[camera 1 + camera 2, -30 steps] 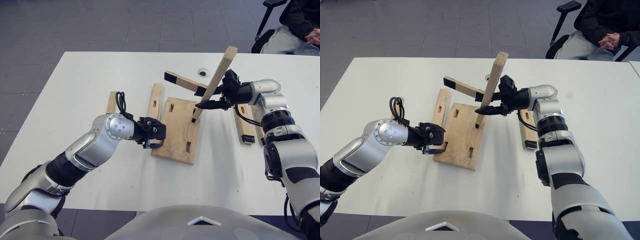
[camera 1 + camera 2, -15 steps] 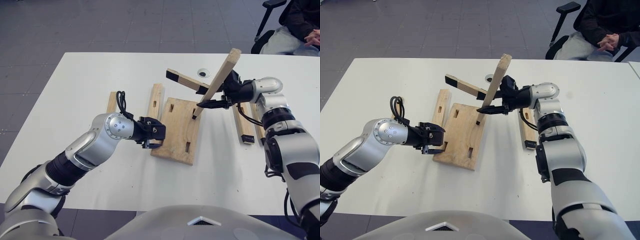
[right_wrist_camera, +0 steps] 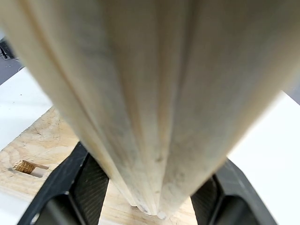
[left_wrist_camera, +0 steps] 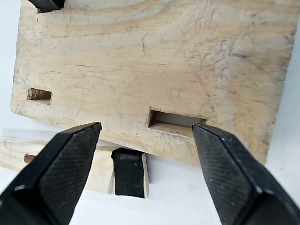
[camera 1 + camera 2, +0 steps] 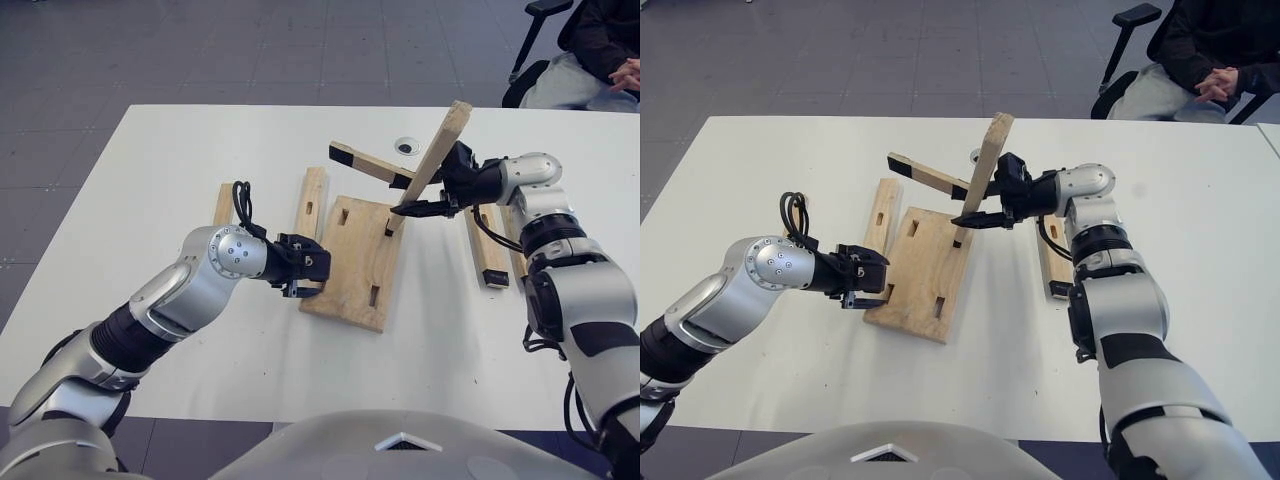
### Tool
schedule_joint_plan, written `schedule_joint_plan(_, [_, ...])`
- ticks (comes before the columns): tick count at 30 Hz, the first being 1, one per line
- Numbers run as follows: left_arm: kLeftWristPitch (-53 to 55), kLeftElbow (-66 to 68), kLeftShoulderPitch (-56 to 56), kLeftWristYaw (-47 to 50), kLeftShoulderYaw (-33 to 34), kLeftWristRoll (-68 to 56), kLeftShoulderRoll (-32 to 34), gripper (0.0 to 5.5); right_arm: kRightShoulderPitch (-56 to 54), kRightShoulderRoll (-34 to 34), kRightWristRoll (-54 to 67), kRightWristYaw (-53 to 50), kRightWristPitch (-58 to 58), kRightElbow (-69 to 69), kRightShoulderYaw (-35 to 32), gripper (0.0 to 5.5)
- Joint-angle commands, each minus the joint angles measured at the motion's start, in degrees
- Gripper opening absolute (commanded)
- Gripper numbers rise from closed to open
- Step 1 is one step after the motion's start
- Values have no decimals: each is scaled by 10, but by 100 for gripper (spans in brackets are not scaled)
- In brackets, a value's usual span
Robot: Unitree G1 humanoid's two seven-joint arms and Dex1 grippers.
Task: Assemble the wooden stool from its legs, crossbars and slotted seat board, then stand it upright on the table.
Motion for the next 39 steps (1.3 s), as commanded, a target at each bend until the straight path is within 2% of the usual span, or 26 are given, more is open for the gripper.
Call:
schedule_joint_plan(1, [14,6,30,-21,-9,9,14,362,49,-13,20,10,36,-43,48,218])
schedule_joint_plan(6, [18,3,39,-19,-3,13,13,362,129,-59,93,10,58,-135,119,218])
schedule_joint_plan(12, [23,-1,39,-22,5,14,11,362,177,-52,92,-2,60,-113,97,218])
schedule_joint_plan(17, [20,3,36,-27,8,12,14,362,157,-47,68,-29,73,-55,81,218])
schedule_joint_plan(21, [19,6,31,-29,7,14,9,362,145,-48,37,-65,34,-19,83,218])
schedule_joint_plan(28, [28,2,34,-24,9,12,4,362,139,-50,2,-64,-32,-10,106,218])
schedule_joint_plan(39, [31,3,31,-26,10,12,1,362,88,-51,22,-69,15,9,73,218])
